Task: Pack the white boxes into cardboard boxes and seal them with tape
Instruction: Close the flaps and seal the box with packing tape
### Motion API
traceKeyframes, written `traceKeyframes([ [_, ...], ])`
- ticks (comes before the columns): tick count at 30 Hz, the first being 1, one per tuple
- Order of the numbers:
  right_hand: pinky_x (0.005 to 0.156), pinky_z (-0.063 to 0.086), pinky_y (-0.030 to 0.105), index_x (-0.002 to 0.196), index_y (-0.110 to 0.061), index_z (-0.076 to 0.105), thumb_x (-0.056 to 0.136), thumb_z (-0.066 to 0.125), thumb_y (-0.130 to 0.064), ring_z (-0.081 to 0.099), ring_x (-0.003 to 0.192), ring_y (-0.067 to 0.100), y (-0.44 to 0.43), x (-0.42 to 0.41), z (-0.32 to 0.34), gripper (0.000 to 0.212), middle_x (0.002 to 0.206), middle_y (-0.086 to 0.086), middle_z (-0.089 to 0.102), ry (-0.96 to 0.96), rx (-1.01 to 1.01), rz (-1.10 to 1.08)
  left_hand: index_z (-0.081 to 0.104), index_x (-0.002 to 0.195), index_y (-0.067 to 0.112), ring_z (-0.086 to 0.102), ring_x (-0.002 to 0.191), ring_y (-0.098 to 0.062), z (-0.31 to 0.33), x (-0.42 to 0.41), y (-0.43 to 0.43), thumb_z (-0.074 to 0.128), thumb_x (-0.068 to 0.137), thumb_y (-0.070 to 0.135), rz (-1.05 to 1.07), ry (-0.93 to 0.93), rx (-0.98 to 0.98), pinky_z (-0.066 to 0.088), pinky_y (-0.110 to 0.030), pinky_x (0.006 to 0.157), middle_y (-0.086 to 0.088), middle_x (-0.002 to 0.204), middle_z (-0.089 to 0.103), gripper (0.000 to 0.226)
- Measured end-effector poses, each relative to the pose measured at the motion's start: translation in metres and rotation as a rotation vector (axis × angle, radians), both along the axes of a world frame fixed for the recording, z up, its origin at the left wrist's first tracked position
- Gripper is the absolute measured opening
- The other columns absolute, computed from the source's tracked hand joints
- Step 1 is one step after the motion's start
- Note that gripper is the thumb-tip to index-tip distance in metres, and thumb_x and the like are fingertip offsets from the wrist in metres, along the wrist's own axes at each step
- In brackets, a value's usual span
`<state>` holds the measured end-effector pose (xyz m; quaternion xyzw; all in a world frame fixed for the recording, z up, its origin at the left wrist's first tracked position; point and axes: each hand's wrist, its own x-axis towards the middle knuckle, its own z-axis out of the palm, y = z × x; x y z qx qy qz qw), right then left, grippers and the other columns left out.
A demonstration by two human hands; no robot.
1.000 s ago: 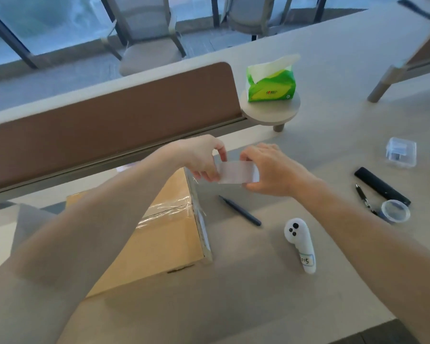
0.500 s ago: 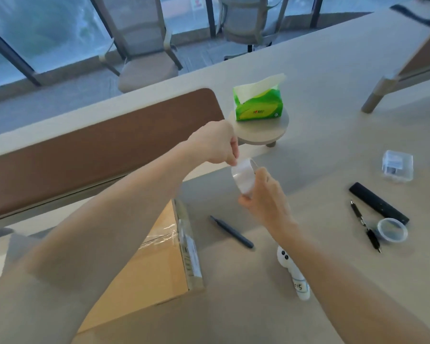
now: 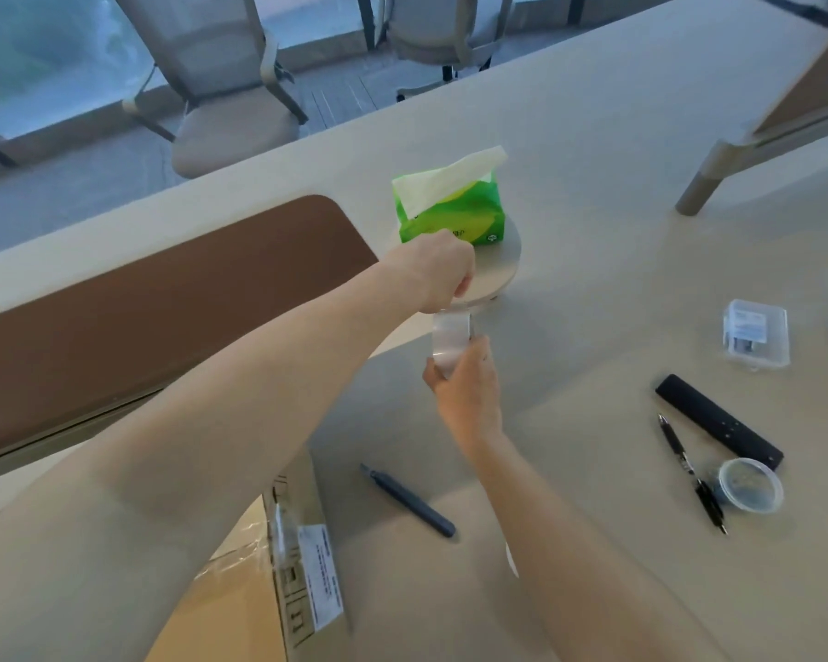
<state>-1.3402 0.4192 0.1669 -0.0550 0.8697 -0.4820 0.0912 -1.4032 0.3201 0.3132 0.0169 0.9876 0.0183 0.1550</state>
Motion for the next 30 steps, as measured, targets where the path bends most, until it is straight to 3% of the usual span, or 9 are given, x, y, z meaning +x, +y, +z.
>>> traceKeyframes([
  [7, 0.079, 0.054, 0.036, 0.127, -0.008, 0.045, 0.088, 0.069, -0.019, 0.059, 0.094, 0.02, -0.003, -0.015, -0.017, 0.048, 0.102, 0.0, 0.054, 0.006, -0.064, -0.002, 0.064, 0.115, 0.012, 0.061, 0.102, -0.035, -0.036, -0.003, -0.002, 0.051, 0.09, -0.005, -0.078, 0.1, -0.151, 0.052, -0.04, 0.082, -0.01, 0.116, 0.061, 0.033],
  [11, 0.079, 0.055, 0.04, 0.125, -0.006, 0.045, 0.087, 0.069, -0.02, 0.059, 0.094, 0.02, -0.006, -0.016, -0.021, 0.047, 0.102, 0.003, 0.056, -0.008, -0.111, -0.016, 0.054, 0.125, 0.009, 0.055, 0.101, -0.035, -0.064, 0.004, -0.009, 0.061, 0.09, 0.011, 0.041, 0.401, -0.114, 0.051, -0.044, 0.078, -0.012, 0.119, 0.054, 0.036],
  [15, 0.071, 0.045, 0.028, 0.123, -0.004, 0.045, 0.088, 0.07, -0.025, 0.058, 0.091, 0.021, -0.004, -0.017, -0.027, 0.048, 0.103, 0.006, 0.059, 0.027, -0.016, 0.025, 0.063, 0.107, 0.007, 0.063, 0.086, -0.034, -0.089, 0.015, 0.002, 0.067, 0.077, 0.009, 0.03, 0.594, -0.115, 0.05, -0.04, 0.072, -0.013, 0.099, 0.064, 0.031],
  [17, 0.084, 0.043, 0.027, 0.131, -0.011, 0.044, 0.095, 0.056, -0.024, 0.054, 0.103, 0.021, -0.004, -0.017, -0.026, 0.04, 0.118, 0.006, 0.057, 0.115, 0.139, 0.08, 0.065, 0.118, 0.004, 0.062, 0.112, -0.036, -0.1, 0.025, 0.011, 0.06, 0.084, 0.018, 0.0, 0.532, -0.008, 0.048, -0.041, 0.094, -0.017, 0.121, 0.065, 0.038],
  [19, 0.098, 0.042, 0.029, 0.135, -0.008, 0.045, 0.095, 0.052, -0.019, 0.052, 0.106, 0.021, -0.004, -0.02, -0.031, 0.042, 0.124, 0.01, 0.056, 0.206, 0.205, 0.135, 0.044, 0.146, 0.001, 0.035, 0.145, -0.032, -0.104, 0.034, 0.018, 0.047, 0.095, 0.029, 0.049, 0.328, 0.095, 0.025, -0.042, 0.12, -0.018, 0.155, 0.039, 0.058],
  [20, 0.092, 0.048, 0.034, 0.129, -0.007, 0.05, 0.094, 0.057, -0.016, 0.056, 0.099, 0.022, -0.003, -0.023, -0.031, 0.037, 0.117, 0.01, 0.06, 0.186, 0.153, 0.127, 0.032, 0.153, 0.002, 0.021, 0.151, -0.03, -0.104, 0.036, 0.018, 0.044, 0.098, 0.034, 0.073, 0.252, 0.12, 0.013, -0.041, 0.124, -0.015, 0.163, 0.026, 0.065],
  [23, 0.069, 0.048, 0.035, 0.112, -0.016, 0.055, 0.091, 0.058, -0.022, 0.062, 0.087, 0.025, 0.004, -0.028, -0.026, 0.023, 0.096, -0.001, 0.061, 0.005, 0.112, 0.127, 0.016, 0.158, 0.006, 0.006, 0.154, -0.025, -0.1, 0.034, 0.02, 0.041, 0.1, 0.045, 0.102, 0.207, 0.123, 0.002, -0.039, 0.125, -0.011, 0.167, 0.011, 0.075],
  [27, 0.074, 0.043, 0.034, 0.112, -0.022, 0.055, 0.091, 0.054, -0.028, 0.062, 0.094, 0.032, 0.005, -0.031, -0.019, 0.022, 0.101, 0.0, 0.062, -0.134, 0.185, 0.141, 0.011, 0.159, 0.009, 0.002, 0.155, -0.021, -0.096, 0.033, 0.019, 0.037, 0.1, 0.054, 0.111, 0.152, 0.106, 0.001, -0.039, 0.125, -0.006, 0.168, 0.006, 0.079],
  [30, 0.074, 0.049, 0.038, 0.104, -0.024, 0.053, 0.09, 0.051, -0.034, 0.064, 0.094, 0.031, 0.005, -0.033, -0.014, 0.018, 0.106, 0.004, 0.062, -0.136, 0.242, 0.192, 0.013, 0.16, 0.012, 0.003, 0.154, -0.019, -0.087, 0.042, 0.015, 0.038, 0.1, 0.053, 0.122, 0.164, 0.135, 0.001, -0.04, 0.124, -0.002, 0.168, 0.008, 0.077],
])
